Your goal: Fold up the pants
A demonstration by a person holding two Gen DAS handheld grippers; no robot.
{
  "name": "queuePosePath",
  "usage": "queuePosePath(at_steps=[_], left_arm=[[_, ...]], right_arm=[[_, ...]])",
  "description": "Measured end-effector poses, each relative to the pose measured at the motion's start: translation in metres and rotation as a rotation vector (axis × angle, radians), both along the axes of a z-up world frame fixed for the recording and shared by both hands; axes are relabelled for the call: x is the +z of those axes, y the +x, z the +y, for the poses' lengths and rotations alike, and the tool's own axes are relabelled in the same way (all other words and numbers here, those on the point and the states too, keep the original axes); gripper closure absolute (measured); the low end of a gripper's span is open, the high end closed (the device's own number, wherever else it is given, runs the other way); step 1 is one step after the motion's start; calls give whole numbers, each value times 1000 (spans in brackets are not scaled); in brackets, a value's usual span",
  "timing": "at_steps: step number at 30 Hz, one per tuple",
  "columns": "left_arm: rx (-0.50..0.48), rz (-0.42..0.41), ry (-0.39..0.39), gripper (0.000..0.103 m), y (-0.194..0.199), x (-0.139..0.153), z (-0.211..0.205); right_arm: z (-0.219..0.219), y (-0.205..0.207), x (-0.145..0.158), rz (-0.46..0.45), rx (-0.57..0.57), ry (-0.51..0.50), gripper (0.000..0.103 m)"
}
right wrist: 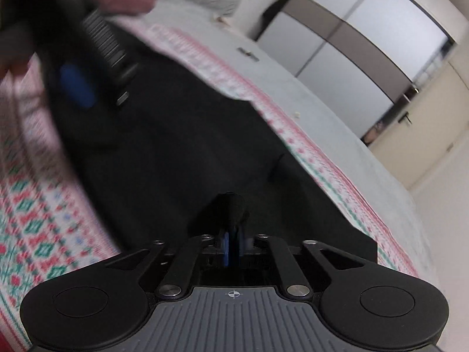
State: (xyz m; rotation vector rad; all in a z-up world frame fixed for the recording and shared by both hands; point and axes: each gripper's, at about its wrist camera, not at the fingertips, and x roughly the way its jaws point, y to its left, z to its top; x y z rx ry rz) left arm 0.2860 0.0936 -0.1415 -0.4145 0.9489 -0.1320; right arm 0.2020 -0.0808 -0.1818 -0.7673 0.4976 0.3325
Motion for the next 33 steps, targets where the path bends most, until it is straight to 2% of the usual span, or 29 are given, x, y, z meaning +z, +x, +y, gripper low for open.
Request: queuePosePath(at_steps=[2,4,7,9,10,12,13,14,17,24,27,30,33], left_arm=[[5,5,-13,11,2,-1,2],[7,7,-18,11,1,-1,2],[4,10,-30,11,4,-2,1],[1,8,-37,11,5,-2,0],[-1,8,-43,11,5,-2,-1],[-4,10,-73,11,6,-3,-1],[-5,13,-89,11,5,-2,-1],[-3,15,-105,10,5,-2,1],[15,20,-166,7,5,-1,6],[31,49,-423,3,7,-10,13],[49,61,-504,3,10,-15,12],[75,69,-528,3,14,-20,13],[69,67,-527,7,15,-21,12]], right_arm=[[3,-3,-1,-29,-3,-31,56],[-2,-1,1,-58,-34,-32,40],[-12,8,2,-45,-63,-6,41],[-17,13,2,3,-51,37,45],[-17,16,1,26,-43,56,51],[-17,18,1,54,-23,85,80],[-15,19,1,72,-17,95,99],[-12,19,2,78,-20,103,100],[-2,8,9,21,-3,122,102],[26,-15,15,-52,12,152,102],[39,-24,10,-78,32,139,102],[52,-36,6,-113,77,101,102],[57,-39,6,-115,87,120,102]])
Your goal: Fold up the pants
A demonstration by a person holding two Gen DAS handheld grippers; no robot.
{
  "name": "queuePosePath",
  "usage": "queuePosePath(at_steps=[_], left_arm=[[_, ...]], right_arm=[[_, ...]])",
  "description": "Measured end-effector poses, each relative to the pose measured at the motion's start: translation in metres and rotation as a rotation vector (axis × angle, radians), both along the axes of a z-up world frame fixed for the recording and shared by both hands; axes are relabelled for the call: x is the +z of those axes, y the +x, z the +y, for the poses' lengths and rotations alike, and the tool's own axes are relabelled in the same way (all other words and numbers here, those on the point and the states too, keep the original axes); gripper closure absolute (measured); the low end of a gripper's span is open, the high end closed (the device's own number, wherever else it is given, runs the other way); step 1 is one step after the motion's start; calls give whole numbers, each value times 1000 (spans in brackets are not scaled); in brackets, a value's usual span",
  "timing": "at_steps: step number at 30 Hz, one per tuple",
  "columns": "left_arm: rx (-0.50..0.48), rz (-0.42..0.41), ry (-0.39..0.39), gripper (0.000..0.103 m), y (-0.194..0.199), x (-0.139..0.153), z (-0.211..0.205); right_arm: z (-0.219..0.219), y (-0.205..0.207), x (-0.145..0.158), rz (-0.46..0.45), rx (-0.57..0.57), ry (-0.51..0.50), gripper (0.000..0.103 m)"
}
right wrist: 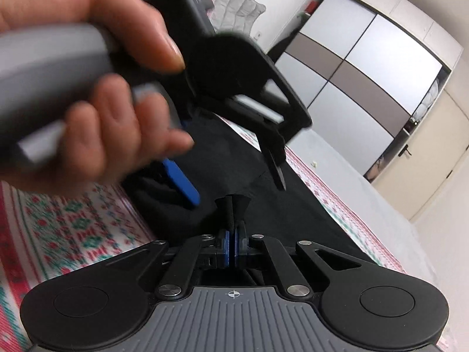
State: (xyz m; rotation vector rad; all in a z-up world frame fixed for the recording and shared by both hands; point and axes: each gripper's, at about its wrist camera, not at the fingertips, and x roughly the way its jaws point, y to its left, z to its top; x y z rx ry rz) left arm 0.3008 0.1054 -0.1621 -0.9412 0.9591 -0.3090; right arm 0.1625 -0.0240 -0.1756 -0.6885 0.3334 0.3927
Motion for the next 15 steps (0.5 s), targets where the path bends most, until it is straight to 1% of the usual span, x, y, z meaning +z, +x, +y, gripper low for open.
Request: queuePosePath(at_steps=[1,3,4,5,6,8,11,12,15], left_arm=[[-4,-10,7,10,1,1,-1],[-17,-32,35,21,3,3,-4],[-21,-41,43,25,4,4,-6],[-27,-50,49,35,5,4,-7],[-34,-58,59,49,7,5,-8],[-48,-67,84,59,12,6,-10],[-43,-66,113,60,20,8,-6],[-38,-64,114,60,24,8,-3],[-28,-72,124,59,34,10,3]], right_arm=[[1,0,1,-2,-2,13,102],[1,1,5,-10,-6,36,102],[1,-1,6,-16,-9,47,102],[1,-1,8,-20,-11,57,102],[2,1,9,-21,-10,62,102],[3,0,10,-25,-9,68,102],[5,1,8,-28,-12,73,102],[4,-5,7,-25,-14,79,102],[6,0,9,-22,-13,93,102]])
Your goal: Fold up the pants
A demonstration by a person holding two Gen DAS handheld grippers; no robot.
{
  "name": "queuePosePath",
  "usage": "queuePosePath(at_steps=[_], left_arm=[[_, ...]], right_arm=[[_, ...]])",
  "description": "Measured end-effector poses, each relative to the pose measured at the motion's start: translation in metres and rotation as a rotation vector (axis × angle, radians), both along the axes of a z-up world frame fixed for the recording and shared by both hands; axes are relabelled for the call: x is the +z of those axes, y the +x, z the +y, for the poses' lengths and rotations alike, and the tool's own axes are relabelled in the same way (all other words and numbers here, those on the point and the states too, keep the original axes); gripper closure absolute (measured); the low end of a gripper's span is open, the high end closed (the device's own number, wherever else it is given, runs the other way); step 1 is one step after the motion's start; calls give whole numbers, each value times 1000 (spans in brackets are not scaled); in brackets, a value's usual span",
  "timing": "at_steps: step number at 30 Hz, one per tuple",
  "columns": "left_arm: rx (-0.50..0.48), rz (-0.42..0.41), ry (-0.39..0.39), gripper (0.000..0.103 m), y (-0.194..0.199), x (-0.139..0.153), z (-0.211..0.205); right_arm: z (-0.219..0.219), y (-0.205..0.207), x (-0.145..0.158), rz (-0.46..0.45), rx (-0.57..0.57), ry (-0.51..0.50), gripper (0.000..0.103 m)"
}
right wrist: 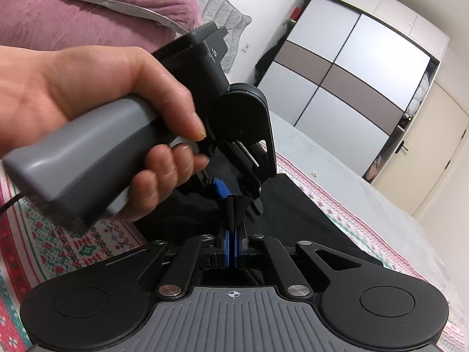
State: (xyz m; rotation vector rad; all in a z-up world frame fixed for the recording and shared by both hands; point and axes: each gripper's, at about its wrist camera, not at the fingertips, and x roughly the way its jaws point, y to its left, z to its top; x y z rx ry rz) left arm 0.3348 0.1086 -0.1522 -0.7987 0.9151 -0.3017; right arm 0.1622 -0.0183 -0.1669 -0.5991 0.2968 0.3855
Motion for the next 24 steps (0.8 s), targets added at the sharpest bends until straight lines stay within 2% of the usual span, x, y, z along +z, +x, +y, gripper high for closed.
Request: queuePosePath(at_steps=[2,6,16,18,20,22,24], left_arm=[[-2,-24,20,60,3,0,4],[-25,-70,109,77,7,7,0],[-41,-243,279,79,-4,48,16],[-24,-242,306,79,-8,49,28],[-2,-232,345,79,-12,51,44],[29,-224,401,79,-15,53,62],[64,-216,446,79,-15,57,79]], right_arm=[[2,-1,0,1,7,6,102],[7,-2,3,-2,16,20,102],[32,12,19,17,39,104,102],[36,18,24,63,59,135,93],[41,14,25,108,70,172,69],[40,13,27,148,112,215,58],[39,13,29,172,136,236,56]])
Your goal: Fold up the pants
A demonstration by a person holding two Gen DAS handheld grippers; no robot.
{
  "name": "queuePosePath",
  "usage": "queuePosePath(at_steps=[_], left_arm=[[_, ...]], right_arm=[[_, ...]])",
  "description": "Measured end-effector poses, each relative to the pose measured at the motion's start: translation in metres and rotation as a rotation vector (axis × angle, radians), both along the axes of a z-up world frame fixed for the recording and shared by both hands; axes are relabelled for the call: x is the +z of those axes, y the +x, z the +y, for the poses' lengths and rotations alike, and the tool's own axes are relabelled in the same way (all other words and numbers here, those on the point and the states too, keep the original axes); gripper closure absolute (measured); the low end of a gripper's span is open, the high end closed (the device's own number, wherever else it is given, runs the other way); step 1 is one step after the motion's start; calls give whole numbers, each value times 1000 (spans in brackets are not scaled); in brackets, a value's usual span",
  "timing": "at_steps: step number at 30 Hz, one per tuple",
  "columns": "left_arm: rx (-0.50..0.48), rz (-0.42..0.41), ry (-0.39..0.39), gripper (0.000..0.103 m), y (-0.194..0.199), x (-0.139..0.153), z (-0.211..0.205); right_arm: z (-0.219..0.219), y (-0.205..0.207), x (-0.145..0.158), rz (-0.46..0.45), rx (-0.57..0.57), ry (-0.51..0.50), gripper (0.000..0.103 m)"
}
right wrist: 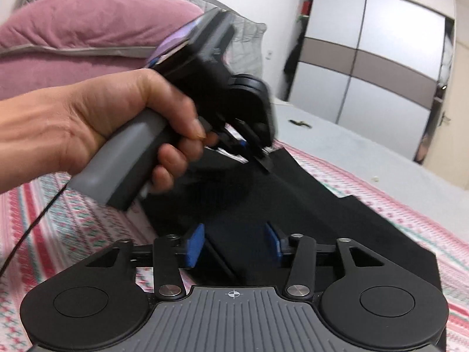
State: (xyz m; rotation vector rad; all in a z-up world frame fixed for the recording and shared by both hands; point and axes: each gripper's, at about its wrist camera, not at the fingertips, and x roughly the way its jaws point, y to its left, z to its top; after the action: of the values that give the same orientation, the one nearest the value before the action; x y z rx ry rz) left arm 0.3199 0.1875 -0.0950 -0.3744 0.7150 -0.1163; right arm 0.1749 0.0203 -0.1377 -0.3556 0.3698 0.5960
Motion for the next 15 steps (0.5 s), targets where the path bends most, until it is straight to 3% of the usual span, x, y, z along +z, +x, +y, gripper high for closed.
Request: queuePosePath(at_steps=[9,15], left_arm=[[190,5,98,79,1,8,69],[272,20,43,78,-3,4,89]], right_arm=[[-17,11,4,59,-28,43,56],[-22,16,6,77,-41,43,56]])
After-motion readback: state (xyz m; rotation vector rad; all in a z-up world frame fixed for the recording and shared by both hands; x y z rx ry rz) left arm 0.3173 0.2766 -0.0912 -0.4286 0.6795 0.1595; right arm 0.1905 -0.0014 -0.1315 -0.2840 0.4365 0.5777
